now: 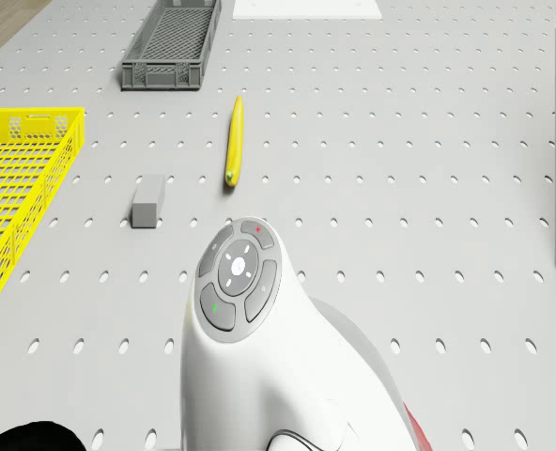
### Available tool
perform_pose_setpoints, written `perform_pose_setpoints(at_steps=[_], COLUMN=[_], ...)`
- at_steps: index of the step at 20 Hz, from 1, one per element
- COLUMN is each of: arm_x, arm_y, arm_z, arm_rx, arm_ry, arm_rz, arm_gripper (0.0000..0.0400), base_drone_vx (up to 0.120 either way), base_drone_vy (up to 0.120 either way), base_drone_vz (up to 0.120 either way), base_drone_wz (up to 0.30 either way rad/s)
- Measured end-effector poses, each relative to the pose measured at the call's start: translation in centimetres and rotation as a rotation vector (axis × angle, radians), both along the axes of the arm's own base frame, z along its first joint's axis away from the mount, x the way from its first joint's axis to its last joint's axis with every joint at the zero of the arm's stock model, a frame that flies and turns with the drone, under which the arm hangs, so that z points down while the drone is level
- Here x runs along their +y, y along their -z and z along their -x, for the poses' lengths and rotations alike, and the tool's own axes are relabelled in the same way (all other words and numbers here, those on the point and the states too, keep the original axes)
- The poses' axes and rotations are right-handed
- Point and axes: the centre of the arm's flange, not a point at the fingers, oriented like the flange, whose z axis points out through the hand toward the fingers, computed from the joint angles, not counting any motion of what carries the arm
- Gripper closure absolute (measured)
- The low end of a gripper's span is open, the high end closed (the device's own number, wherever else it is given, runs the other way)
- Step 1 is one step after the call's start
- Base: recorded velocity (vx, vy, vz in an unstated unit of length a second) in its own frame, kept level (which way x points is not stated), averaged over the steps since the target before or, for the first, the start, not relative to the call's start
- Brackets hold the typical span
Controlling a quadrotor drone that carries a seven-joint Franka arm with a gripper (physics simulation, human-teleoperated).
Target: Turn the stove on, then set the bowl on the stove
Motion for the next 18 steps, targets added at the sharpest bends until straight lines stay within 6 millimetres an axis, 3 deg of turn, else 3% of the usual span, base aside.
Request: perform_pose_setpoints(at_steps=[4,18], arm_x=[0.0,0.0], arm_y=[0.0,0.0], arm_z=[0.0,0.0], arm_rx=[0.0,0.0], arm_ry=[0.0,0.0], arm_rz=[0.0,0.0], arm_gripper=[0.03,0.03], base_drone_vx=[-0.12,-0.12], base_drone_vy=[0.0,0.0], base_drone_vz=[-0.11,-0.014], base_drone_wz=[0.0,0.0])
